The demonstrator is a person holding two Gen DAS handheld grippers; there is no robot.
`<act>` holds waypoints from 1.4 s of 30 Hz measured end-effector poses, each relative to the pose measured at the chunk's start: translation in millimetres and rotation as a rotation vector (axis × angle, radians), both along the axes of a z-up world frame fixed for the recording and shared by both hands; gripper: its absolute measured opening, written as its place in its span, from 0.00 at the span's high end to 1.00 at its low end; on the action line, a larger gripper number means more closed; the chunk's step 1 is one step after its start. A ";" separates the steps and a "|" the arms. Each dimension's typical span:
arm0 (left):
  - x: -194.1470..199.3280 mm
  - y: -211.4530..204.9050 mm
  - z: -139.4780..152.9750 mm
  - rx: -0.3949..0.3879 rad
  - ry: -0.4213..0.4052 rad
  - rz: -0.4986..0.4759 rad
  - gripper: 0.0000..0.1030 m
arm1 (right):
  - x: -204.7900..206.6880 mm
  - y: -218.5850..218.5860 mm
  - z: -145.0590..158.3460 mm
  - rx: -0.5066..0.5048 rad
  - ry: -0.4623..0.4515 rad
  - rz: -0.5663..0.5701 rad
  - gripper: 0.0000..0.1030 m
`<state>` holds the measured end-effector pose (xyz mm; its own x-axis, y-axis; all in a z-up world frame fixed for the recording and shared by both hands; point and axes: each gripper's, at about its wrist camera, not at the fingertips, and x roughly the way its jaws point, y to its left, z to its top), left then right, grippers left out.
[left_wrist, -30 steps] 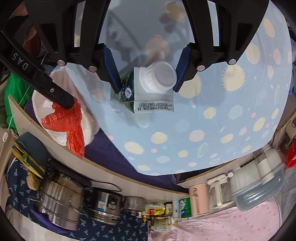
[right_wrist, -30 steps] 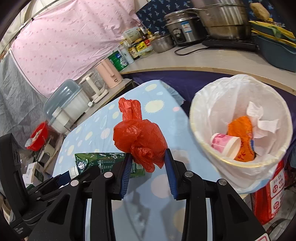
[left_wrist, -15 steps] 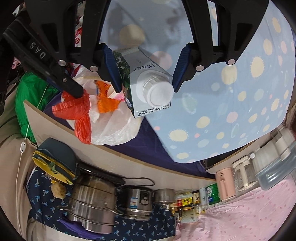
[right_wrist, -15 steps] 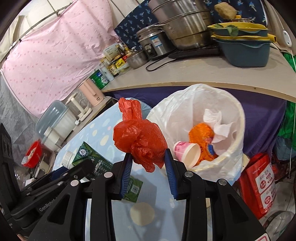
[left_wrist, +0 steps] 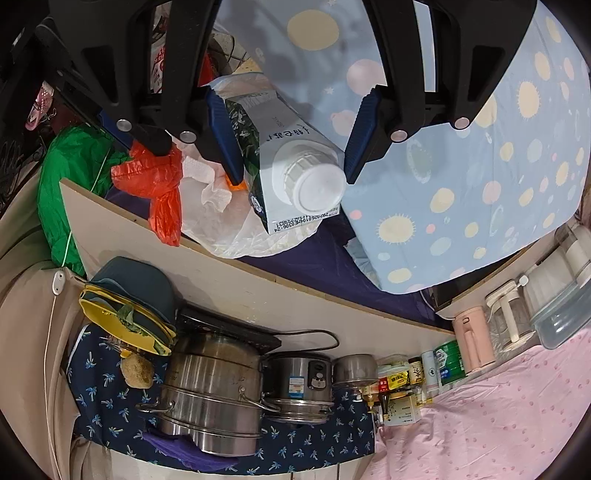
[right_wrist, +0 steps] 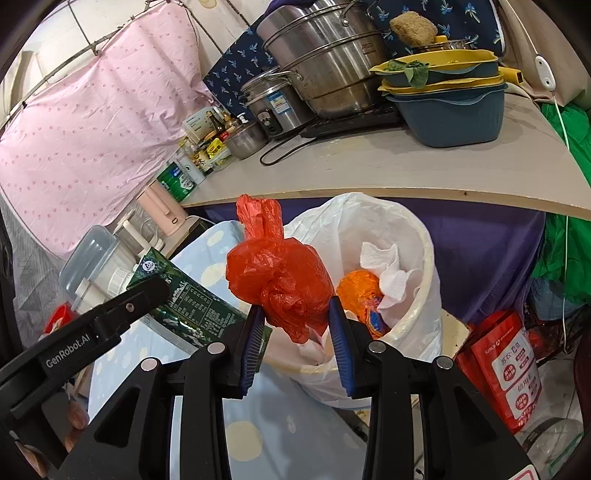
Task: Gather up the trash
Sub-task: 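Carry the green carton and red bag over the bin with both grippers, then open both grippers to drop the carton and red bag into the bin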
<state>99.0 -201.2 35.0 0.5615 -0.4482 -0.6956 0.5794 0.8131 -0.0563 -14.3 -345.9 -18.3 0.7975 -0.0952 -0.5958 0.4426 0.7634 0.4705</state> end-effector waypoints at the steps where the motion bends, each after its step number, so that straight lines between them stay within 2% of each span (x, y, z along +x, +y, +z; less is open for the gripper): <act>1: 0.5 -2.3 0.6 0.000 -0.002 -0.001 0.48 | 0.0 -2.2 0.1 -0.001 0.000 -0.004 0.67; 26: 9.2 -25.9 6.0 -0.001 -0.013 -0.016 0.49 | 9.9 -23.9 4.3 -0.019 0.002 -0.034 0.67; 42: 22.7 -40.6 -6.2 0.006 0.010 -0.012 0.49 | 24.0 -29.7 -0.4 -0.032 0.028 -0.036 0.67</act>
